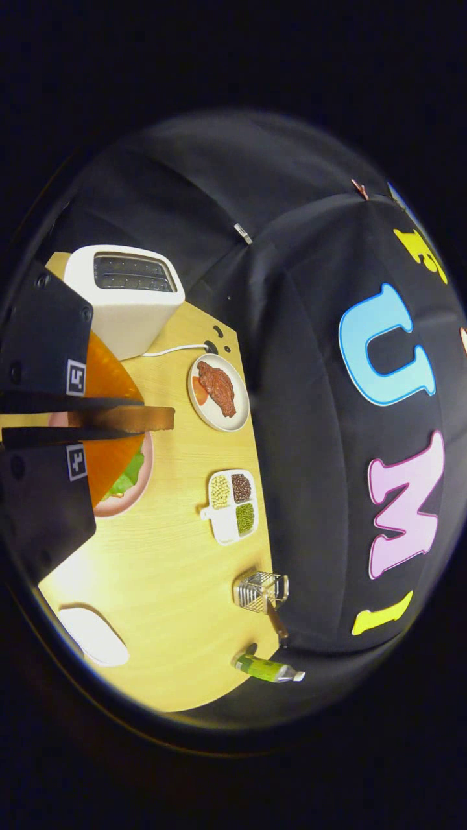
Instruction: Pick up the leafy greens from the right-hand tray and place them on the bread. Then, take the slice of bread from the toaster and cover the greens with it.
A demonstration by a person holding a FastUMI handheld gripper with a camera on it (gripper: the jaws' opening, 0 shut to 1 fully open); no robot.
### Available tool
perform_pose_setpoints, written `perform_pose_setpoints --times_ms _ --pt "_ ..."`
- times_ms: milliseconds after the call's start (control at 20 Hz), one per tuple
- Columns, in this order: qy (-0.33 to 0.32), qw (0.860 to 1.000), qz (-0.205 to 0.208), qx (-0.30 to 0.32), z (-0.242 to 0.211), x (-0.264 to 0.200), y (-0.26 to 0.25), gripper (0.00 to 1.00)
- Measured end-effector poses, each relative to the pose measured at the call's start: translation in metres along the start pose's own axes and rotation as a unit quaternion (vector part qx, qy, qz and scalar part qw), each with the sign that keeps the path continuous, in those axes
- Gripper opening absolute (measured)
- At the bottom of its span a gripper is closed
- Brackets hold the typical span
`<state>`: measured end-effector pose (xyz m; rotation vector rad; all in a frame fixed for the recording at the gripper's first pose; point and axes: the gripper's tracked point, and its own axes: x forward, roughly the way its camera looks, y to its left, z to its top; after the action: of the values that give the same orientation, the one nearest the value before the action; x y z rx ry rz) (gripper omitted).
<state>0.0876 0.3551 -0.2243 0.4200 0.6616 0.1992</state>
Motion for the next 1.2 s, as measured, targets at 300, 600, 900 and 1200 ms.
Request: perform_pose_setpoints --times_ms 300,600,900,1200 --pt "-0.001 0.994 0.008 0.109 -0.027 0.034 -0.007 0.12" --pt "0.018 0.989 -0.025 0.145 -0.064 0.052 -0.053 0.12" --pt "0.058 0.993 -0.055 0.088 -0.087 0.056 -0.079 0.15" --pt "0.076 0.992 -0.095 0.036 -0.094 0.054 -0.107 0.52"
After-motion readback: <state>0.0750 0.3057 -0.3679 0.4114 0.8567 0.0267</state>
